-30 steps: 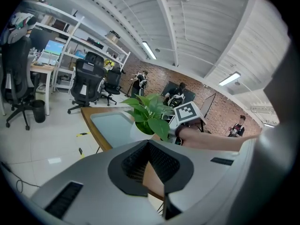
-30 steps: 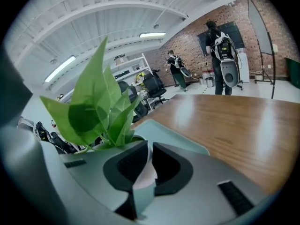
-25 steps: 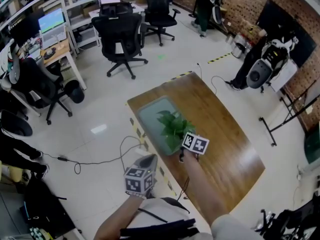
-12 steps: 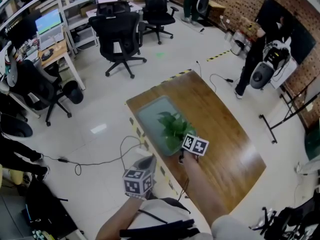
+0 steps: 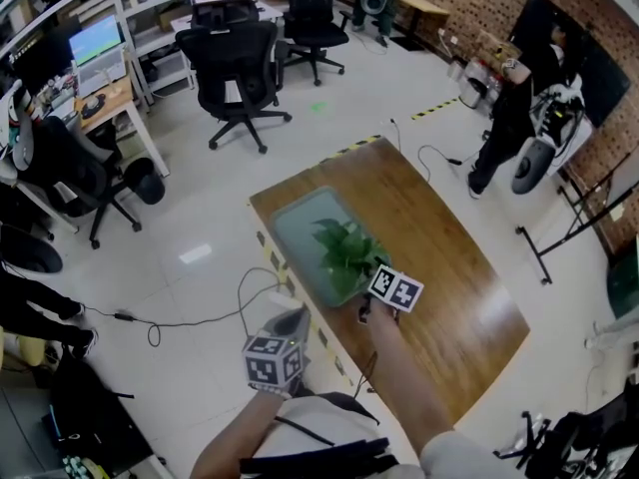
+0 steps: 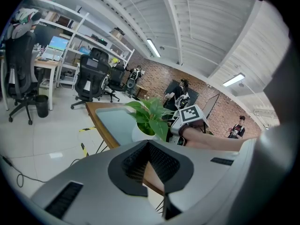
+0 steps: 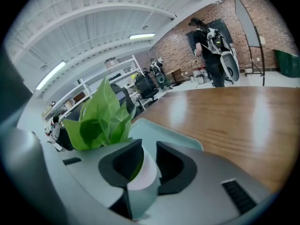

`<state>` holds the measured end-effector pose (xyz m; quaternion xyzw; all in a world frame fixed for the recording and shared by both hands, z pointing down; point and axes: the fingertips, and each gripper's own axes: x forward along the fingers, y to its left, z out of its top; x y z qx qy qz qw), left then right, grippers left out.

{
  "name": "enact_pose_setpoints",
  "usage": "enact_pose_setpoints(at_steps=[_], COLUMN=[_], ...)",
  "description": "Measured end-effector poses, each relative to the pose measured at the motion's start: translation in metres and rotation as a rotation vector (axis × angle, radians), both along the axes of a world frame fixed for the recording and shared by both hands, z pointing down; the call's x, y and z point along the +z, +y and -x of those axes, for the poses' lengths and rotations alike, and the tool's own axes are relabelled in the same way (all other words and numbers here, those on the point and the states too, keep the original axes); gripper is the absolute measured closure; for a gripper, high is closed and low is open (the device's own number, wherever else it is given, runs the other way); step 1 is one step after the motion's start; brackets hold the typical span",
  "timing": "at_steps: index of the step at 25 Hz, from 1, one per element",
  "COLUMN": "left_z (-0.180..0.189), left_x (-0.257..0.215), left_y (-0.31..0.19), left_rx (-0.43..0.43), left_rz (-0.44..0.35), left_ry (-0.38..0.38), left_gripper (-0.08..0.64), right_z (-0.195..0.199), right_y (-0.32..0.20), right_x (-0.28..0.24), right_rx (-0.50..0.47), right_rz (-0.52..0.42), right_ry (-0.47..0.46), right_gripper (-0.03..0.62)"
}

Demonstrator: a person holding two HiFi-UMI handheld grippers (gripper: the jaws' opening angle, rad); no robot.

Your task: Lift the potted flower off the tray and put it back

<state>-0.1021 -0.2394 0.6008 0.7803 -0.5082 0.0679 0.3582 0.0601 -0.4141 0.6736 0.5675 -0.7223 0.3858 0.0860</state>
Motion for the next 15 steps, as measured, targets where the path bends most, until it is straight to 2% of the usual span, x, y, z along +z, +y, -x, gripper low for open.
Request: enact_pose_setpoints(at_steps=[4,8,15], left_z=[-0.002,-0.013,-0.036], left_x=[-0.003,-0.009,-0.027], left_y=[0.002,0.006,0.023], left_rx=[-0.003,0.005,-0.012], left_rz=[-0.006,-0.021,-0.056], left_ry=[0.002,0.0,-0.006], left_gripper=[0.565,0.565,0.565], right_z=[-0.016,-0.034,-0.048], right_y=[0.003,0.017,0.071], right_x=[-0.024,-0.043,-0.071], right_rx=[0.043,0.043,-0.038], right_rz=[-0.05,-0.084,-0.118], right_ry=[-0.027,-0.037,-0.034], right_gripper=[0.471,0.471,0.558])
